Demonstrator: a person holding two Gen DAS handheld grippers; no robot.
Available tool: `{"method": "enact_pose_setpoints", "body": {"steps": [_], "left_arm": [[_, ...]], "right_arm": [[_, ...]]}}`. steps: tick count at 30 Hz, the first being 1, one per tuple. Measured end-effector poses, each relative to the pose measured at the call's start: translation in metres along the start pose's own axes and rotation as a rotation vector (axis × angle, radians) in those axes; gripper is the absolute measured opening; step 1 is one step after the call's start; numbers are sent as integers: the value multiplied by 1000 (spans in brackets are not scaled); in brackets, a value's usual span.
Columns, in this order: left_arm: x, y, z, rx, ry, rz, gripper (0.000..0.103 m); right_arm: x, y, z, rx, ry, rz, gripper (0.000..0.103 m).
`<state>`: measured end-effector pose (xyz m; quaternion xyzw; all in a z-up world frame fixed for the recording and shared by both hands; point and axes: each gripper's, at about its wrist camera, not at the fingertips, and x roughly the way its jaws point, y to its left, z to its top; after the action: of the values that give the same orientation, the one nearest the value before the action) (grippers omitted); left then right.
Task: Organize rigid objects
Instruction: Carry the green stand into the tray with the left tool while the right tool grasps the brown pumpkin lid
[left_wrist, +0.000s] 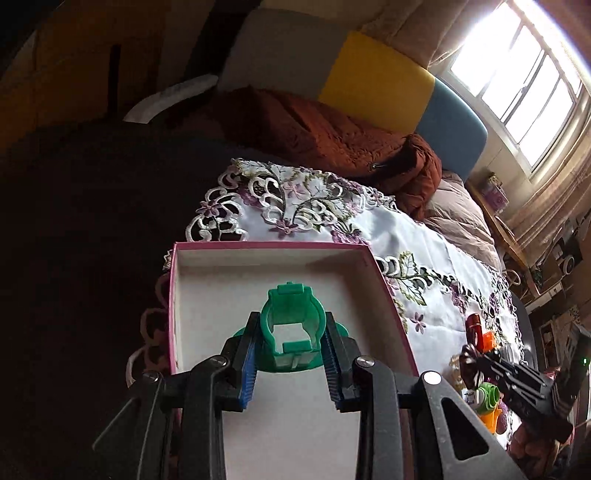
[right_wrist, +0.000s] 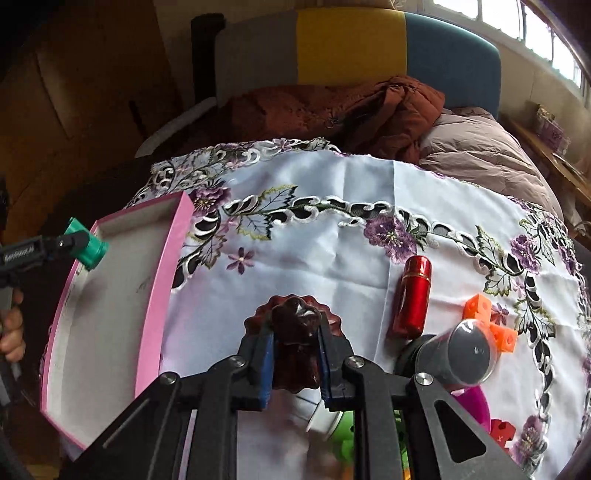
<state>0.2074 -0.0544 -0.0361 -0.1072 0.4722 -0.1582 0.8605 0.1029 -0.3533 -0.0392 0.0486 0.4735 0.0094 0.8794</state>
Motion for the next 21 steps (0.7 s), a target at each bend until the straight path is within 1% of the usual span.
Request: {"method": "enact_pose_setpoints", "body": {"steps": [2, 5, 7, 8, 11, 13, 14, 16, 18, 20, 21], "left_arm": [[2, 4, 3, -7, -3, 8, 30], [9, 5, 9, 10, 2, 53, 30], [13, 5, 12, 25, 0, 131, 30], [15, 5, 13, 28, -3, 158, 30], [19, 8, 14, 31, 17, 218, 38], [14, 10, 12, 16, 10, 223, 39], [9, 9, 10, 16, 5, 225, 41], [-2, 5, 4, 26, -9, 215, 42], [-18, 0, -6, 32, -38, 221, 42], [-32, -6, -18, 38, -62, 203, 42], [-38, -8, -25, 43, -71, 208, 42]], "right_arm": [[1, 3, -8, -14, 2, 1, 20], [2, 4, -11, -21, -11, 4, 20], [2, 2, -11, -17, -18, 6, 20], [2, 1, -11, -16, -24, 8, 20], [2, 0, -12, -21, -36, 14, 20], [2, 0, -13, -23, -42, 19, 20], [2, -1, -13, -21, -44, 23, 20], [1, -3, -12, -9, -47, 33, 20], [1, -8, -10, 18, -48, 53, 20], [0, -11, -10, 37, -49, 62, 20], [0, -12, -9, 40, -49, 62, 20]]}}
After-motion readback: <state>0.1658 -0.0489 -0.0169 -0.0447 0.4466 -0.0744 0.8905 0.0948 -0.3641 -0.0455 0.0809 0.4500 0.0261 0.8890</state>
